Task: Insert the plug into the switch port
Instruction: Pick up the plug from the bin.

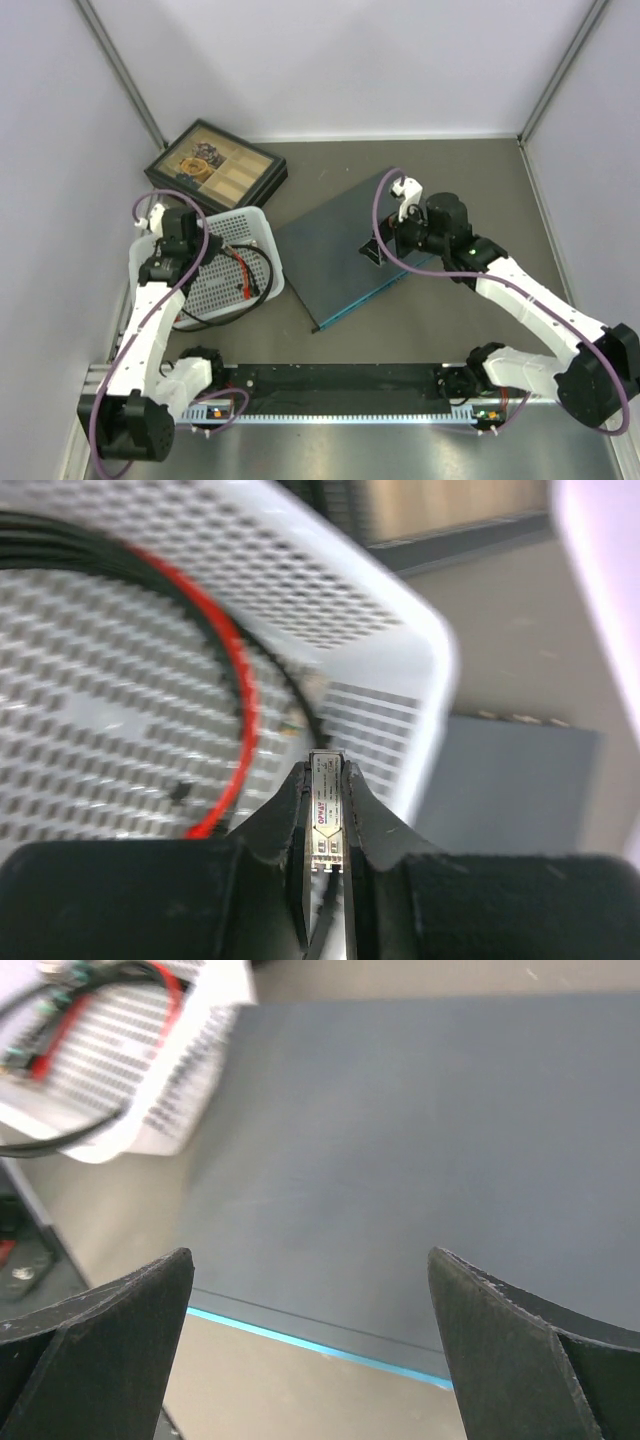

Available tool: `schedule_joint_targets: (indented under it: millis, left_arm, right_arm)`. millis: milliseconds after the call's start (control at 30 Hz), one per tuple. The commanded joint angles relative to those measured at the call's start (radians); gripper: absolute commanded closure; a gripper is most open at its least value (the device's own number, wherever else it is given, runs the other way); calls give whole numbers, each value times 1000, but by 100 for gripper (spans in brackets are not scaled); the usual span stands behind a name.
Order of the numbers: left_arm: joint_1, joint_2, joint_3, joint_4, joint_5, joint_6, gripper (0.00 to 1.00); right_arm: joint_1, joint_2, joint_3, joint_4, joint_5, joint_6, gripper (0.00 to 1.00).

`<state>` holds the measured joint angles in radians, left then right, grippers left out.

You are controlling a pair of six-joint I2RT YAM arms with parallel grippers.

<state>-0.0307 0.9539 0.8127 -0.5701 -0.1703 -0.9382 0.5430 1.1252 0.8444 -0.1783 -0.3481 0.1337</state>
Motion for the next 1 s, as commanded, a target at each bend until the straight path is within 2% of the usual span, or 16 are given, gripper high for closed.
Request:
schedule_joint_targets:
  millis: [0, 67, 200, 433, 667, 800, 967]
  left_arm:
    - [2, -64, -15, 174, 166, -8, 100]
    - [-5, -83, -40, 212, 257, -22, 100]
    - [-28, -92, -63, 285, 334, -76, 100]
    - [-115, -64, -63, 375, 350, -99, 100]
    - [-253, -24, -53, 394, 252, -157, 100]
    - [-311, -6, -44, 389, 192, -221, 100]
    - [-385, 19, -23, 374, 114, -251, 100]
  right_arm:
    - [66, -64, 13, 137, -43, 64, 1]
    - [113, -64, 13, 161, -34, 73, 1]
    - [172, -51, 2, 258, 4, 168, 1]
    - [186, -21, -65, 462, 32, 431, 3]
    - [265, 28, -44, 459, 153, 377, 6]
    - [331, 82, -38, 494, 299, 345, 12]
    - [411, 165, -5, 563, 411, 305, 20]
